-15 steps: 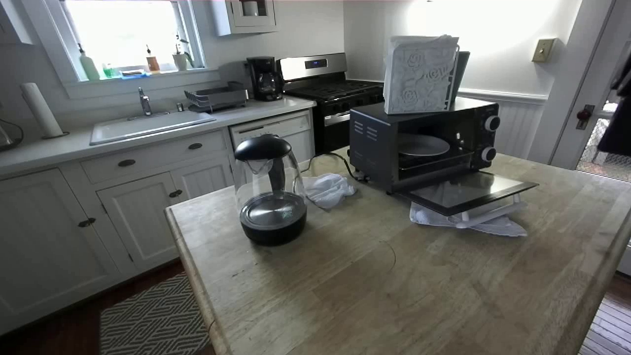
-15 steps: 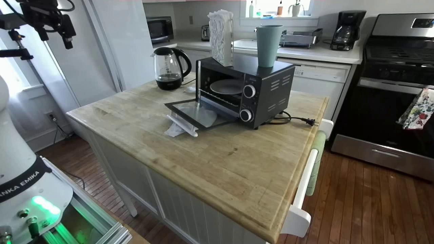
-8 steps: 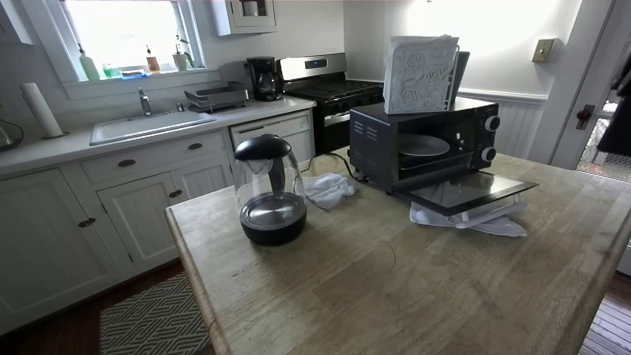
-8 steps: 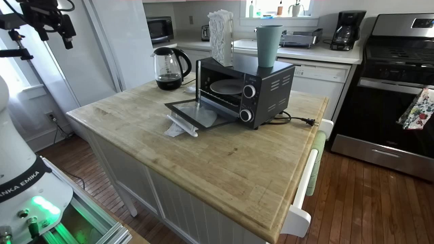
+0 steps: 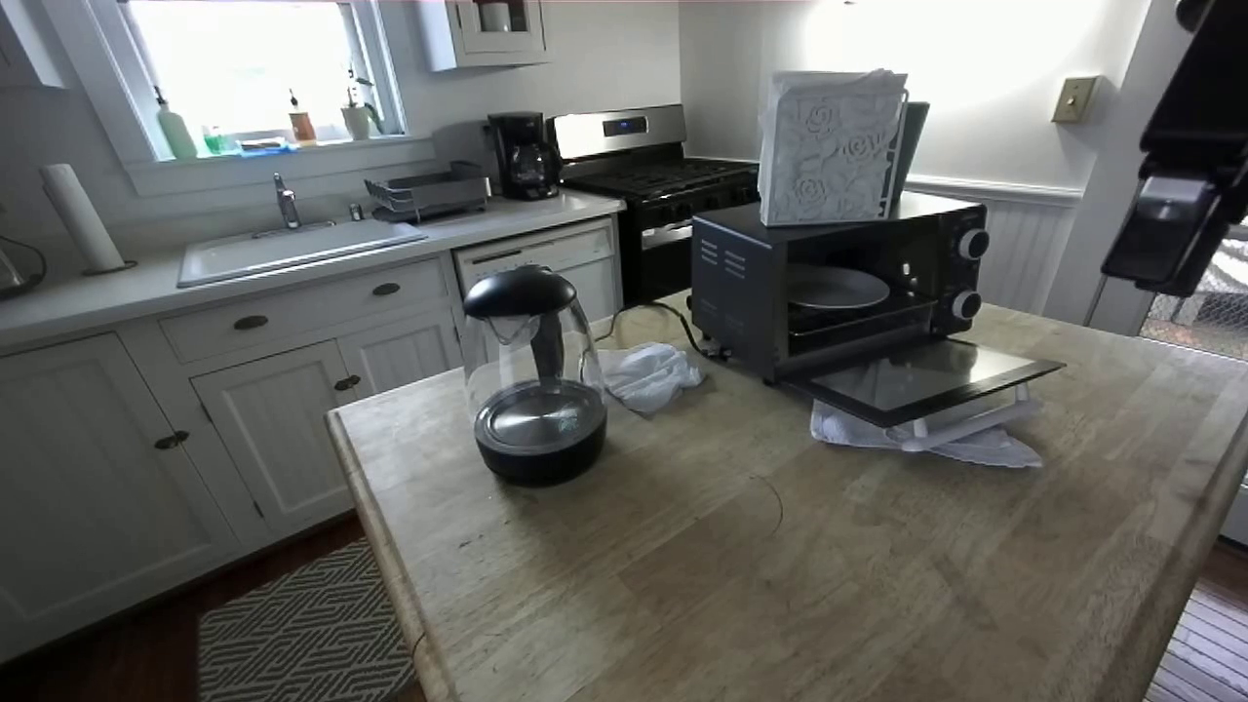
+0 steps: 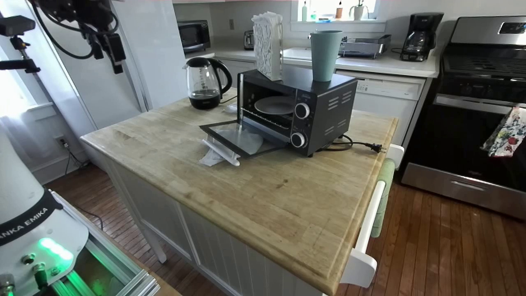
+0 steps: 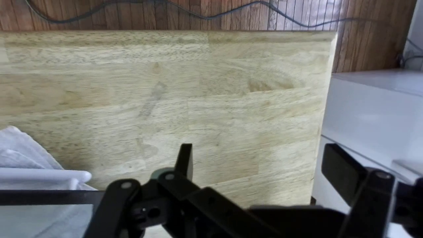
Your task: Push the oven drawer
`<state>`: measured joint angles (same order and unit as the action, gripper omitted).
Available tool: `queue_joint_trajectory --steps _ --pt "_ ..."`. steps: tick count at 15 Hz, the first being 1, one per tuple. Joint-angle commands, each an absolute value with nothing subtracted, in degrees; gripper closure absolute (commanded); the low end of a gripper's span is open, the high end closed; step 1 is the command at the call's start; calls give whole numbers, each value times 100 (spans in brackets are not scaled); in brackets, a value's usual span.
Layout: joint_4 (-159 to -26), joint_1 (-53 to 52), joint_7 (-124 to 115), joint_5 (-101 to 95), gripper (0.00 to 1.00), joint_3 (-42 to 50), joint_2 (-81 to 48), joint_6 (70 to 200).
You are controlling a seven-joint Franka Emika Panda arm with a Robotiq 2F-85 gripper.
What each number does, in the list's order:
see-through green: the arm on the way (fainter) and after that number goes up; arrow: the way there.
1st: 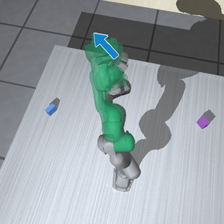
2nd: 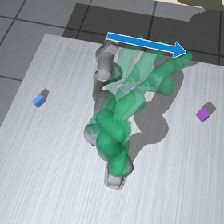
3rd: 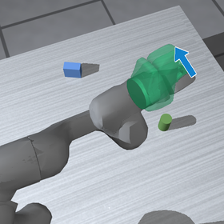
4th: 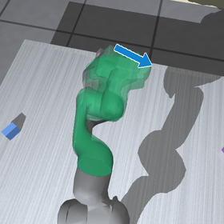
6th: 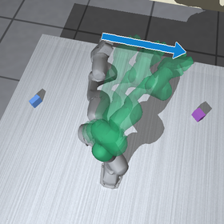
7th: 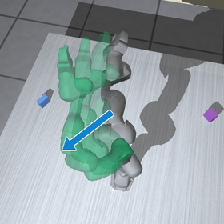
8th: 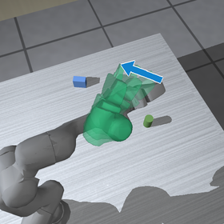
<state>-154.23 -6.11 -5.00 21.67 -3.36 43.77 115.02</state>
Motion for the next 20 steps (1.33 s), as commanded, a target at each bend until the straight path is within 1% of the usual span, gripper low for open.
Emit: queue_joint_trajectory --steps 1,5,9,10,11,14,18,20 --pt "-15915 189 -595 1645 0 -33 4782 11848" --pt "-15747 1121 -731 784 0 224 4430 12193" --pt "-15743 1767 -843 -257 0 143 4006 12972" --pt "-15743 1735 -901 -184 0 230 3884 13138" --pt "-15747 1578 -712 -62 0 347 4193 12760" --pt "-15748 1619 -779 -116 0 346 3939 13021" --pt "-15747 1620 -788 -119 0 344 3904 13039" --pt "-15620 1571 -634 -87 0 465 3495 13375"
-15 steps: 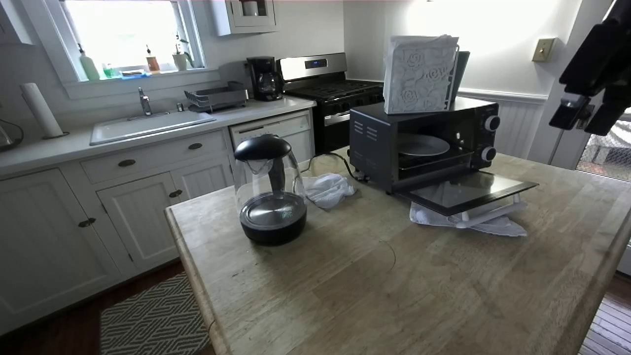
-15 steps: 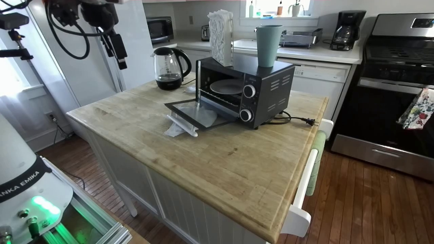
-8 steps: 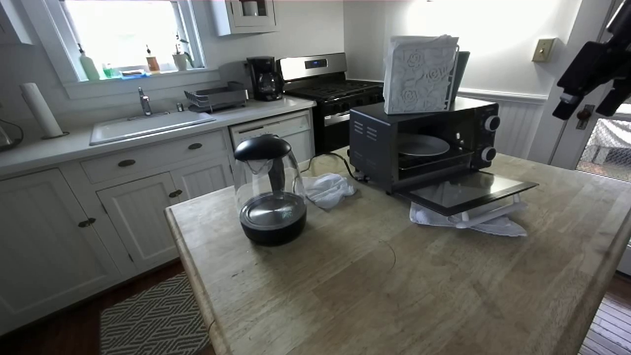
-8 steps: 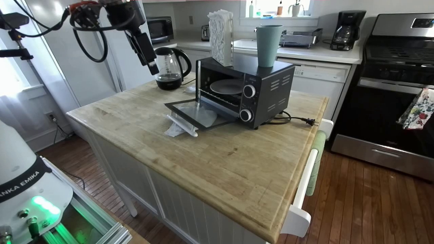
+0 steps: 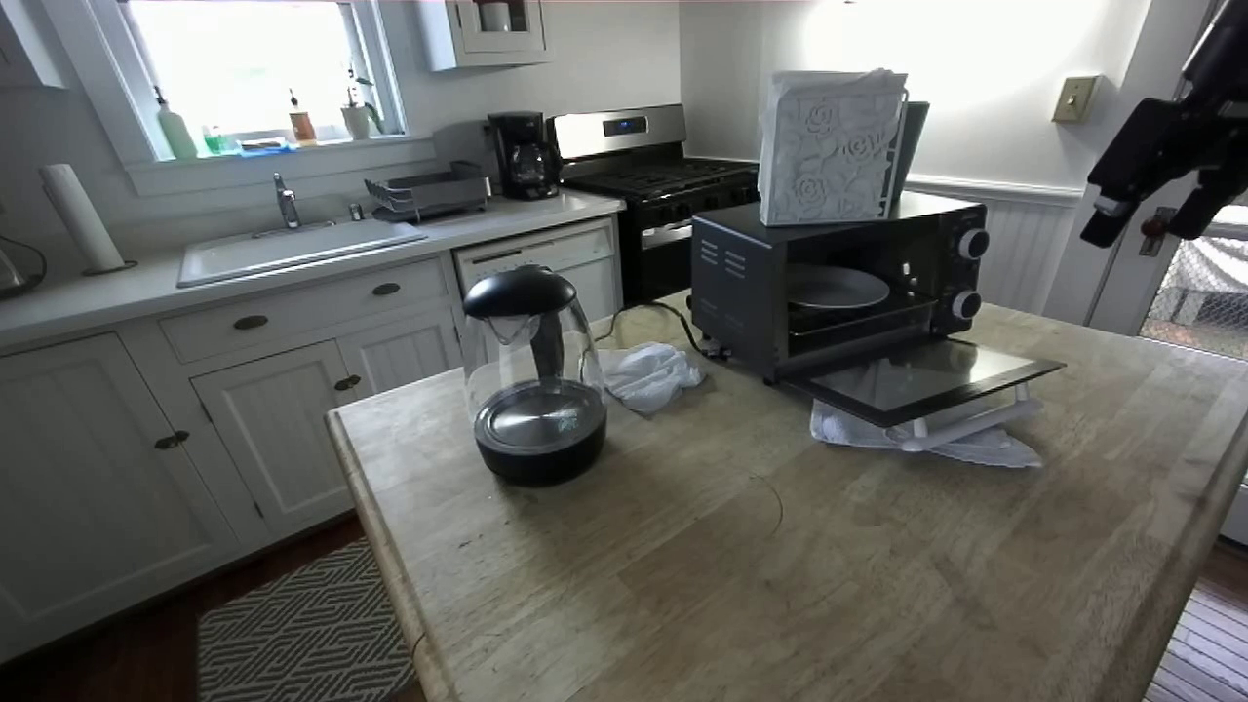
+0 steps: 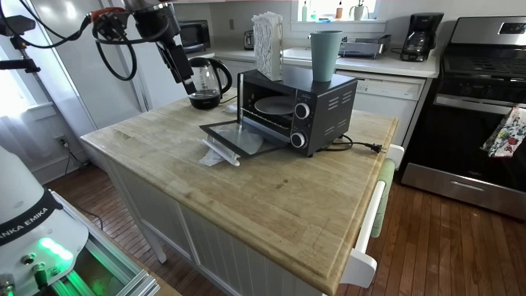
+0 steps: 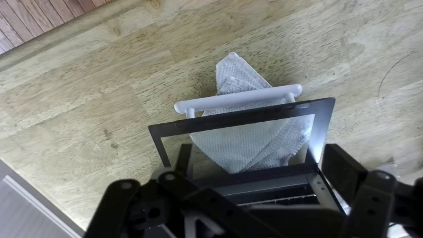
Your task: Push the oven drawer
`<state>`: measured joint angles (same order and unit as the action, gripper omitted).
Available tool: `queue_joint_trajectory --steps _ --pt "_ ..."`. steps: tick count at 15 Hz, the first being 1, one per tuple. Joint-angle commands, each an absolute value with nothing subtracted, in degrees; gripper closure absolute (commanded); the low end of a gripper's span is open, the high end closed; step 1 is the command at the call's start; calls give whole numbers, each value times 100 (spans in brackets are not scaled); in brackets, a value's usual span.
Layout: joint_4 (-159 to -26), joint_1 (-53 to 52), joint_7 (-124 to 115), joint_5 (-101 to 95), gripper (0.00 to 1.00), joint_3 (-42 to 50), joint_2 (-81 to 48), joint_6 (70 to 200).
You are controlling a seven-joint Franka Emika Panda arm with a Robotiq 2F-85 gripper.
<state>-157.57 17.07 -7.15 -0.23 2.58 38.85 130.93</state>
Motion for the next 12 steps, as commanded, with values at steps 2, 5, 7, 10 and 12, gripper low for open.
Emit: queue_joint_trajectory --steps 2,5,7,10,12 --pt "-15489 1573 -561 -82 0 555 3101 13697" --pt "-15222 1595 -374 -109 0 728 2409 14200" --pt "-14978 1567 -158 -136 0 843 1870 14530" --pt "-14579 1485 47 -22 0 990 1082 14994" --pt "-14323 1336 216 273 0 1114 619 15206"
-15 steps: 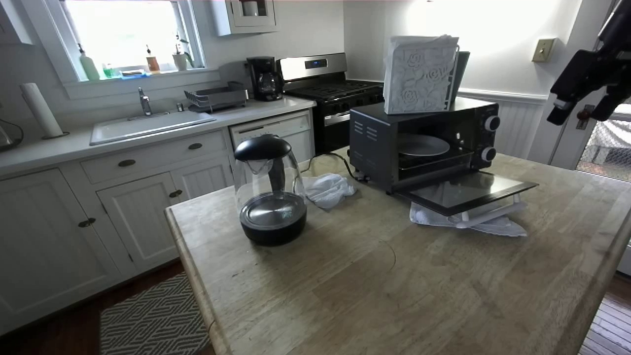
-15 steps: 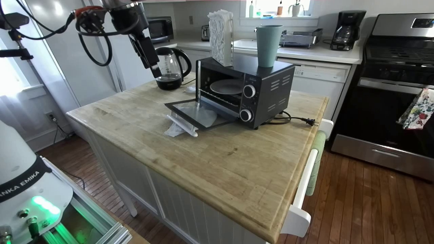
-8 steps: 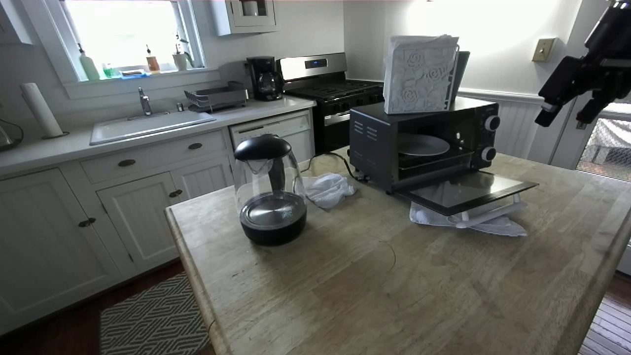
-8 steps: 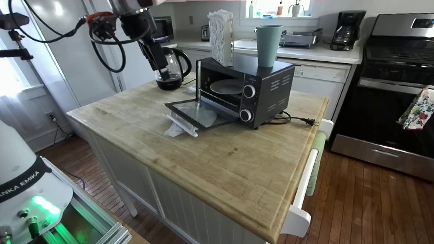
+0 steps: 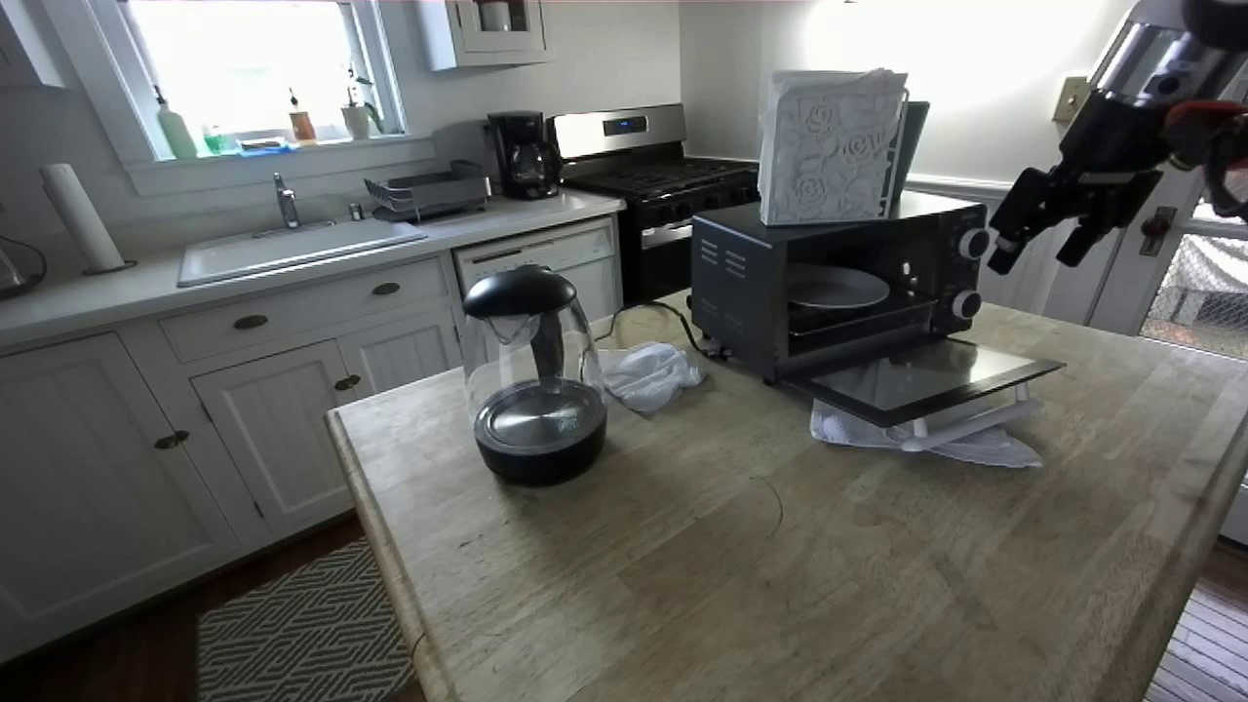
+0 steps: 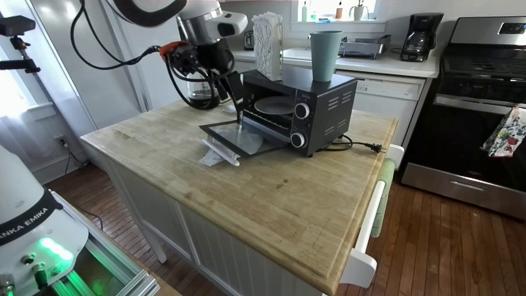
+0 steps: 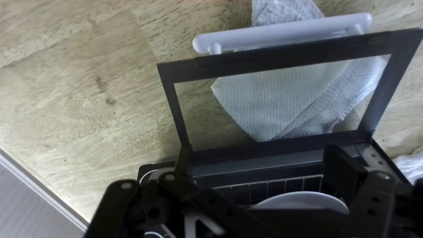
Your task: Push the oven drawer
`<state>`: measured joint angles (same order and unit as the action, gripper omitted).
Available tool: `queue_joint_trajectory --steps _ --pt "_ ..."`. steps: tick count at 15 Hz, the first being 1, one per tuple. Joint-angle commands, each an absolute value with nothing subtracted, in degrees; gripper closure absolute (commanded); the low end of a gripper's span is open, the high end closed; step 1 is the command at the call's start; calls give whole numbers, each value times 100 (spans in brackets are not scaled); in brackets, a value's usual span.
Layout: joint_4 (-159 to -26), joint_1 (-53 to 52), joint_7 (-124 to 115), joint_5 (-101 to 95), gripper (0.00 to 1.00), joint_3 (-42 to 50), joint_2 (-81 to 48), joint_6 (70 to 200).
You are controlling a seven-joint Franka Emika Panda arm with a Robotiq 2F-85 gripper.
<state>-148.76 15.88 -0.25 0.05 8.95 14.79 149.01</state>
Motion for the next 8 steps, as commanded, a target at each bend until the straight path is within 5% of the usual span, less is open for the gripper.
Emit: queue_joint_trajectory --steps 1,2,4,8 --pt "-14197 1284 277 363 3 1145 397 15298" --pt "-14077 1243 307 457 26 1152 180 15400" --pt "-13858 1194 350 643 31 1120 -190 15570" --pt "-13479 1184 377 1041 59 986 -772 15698"
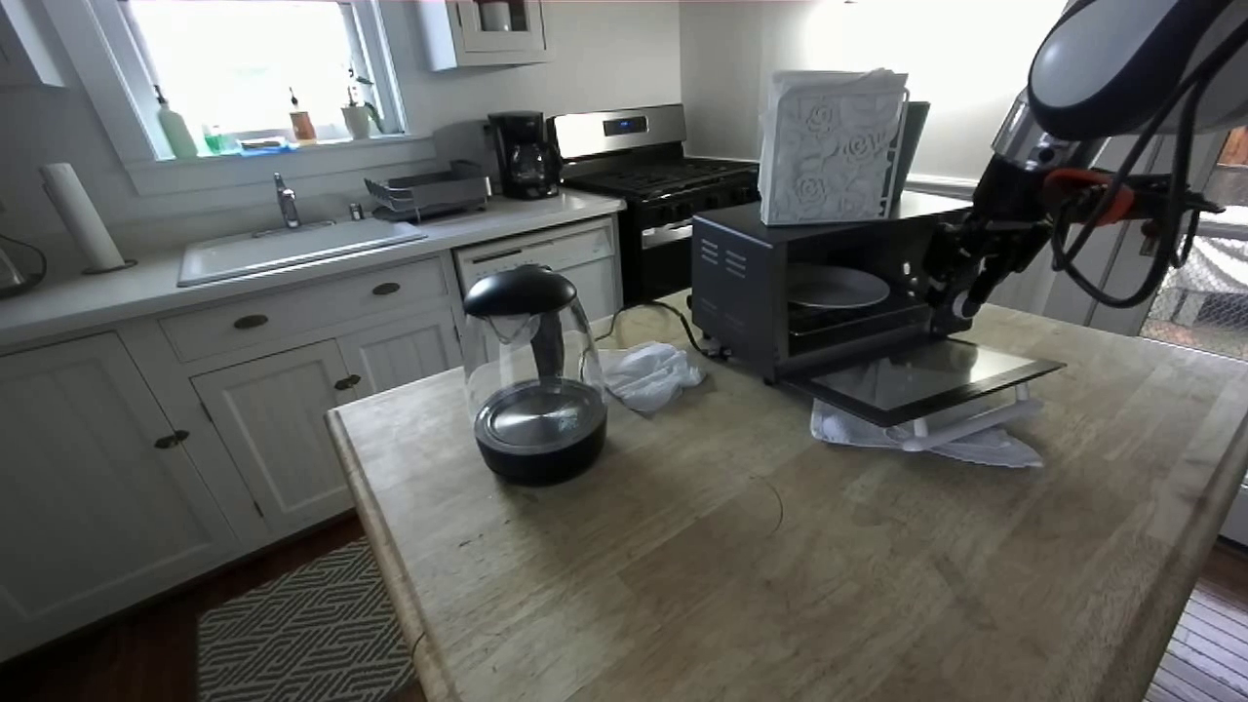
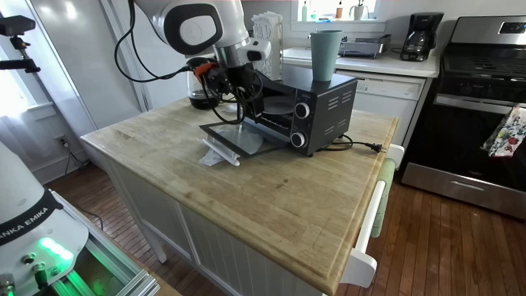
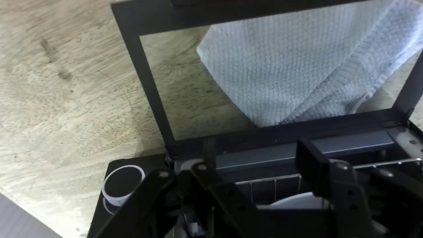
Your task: Push the oven drawer
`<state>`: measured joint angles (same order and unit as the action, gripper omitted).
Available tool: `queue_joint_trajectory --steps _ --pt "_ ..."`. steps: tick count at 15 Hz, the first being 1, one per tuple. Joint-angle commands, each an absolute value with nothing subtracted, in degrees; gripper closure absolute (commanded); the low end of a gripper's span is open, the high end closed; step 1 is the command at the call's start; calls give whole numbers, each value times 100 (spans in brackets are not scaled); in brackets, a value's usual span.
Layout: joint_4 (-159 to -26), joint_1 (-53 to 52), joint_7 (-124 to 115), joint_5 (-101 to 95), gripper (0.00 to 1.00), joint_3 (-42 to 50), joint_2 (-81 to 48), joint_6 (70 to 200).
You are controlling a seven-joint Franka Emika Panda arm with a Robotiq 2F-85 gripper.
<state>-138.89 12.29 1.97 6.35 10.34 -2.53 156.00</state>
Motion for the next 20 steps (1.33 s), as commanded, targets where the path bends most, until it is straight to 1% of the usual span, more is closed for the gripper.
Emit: queue_joint_trajectory --steps 1,6,14,20 --pt "-13424 1194 372 1094 67 946 -911 15812" --pt "-13180 1269 346 1076 100 827 -1388 16351" --pt "-12949 1347 319 934 100 777 -1811 17013" --pt "-12916 1557 757 1053 100 516 -1975 17595"
